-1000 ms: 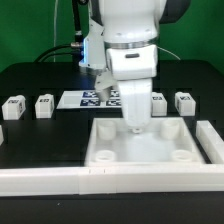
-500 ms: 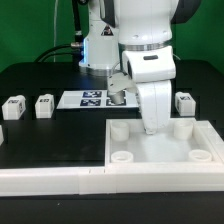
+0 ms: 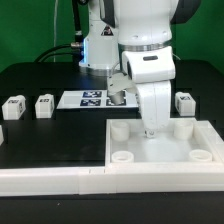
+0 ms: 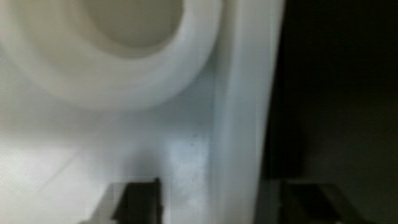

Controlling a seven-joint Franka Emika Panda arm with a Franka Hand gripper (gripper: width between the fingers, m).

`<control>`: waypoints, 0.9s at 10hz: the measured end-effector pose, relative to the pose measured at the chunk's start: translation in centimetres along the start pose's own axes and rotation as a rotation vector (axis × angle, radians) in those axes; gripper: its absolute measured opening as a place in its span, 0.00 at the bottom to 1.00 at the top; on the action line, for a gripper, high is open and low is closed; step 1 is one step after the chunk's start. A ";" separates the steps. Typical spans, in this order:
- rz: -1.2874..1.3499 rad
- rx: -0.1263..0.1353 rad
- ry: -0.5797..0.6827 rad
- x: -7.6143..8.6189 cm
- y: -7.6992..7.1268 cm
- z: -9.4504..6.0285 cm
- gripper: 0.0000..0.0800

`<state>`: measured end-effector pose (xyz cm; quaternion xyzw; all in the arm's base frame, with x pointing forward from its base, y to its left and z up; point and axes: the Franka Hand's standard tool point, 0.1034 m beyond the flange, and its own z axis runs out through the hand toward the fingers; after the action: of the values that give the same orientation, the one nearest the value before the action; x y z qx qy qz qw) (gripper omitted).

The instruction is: Assemble one leg

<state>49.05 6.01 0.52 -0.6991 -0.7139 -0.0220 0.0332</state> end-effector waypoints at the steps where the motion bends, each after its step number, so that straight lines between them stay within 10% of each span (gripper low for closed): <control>1: 0.000 0.000 0.000 0.0 0.0 0.0 0.58; 4: 0.001 0.000 0.000 -0.1 0.0 0.0 0.80; 9: 0.003 0.000 -0.001 -0.2 0.0 0.0 0.81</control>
Offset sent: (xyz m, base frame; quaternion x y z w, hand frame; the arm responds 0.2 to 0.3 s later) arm 0.0000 0.0000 0.0000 0.0000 0.0000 0.0000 1.0000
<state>49.05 5.82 0.49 -0.7003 -0.7128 -0.0214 0.0329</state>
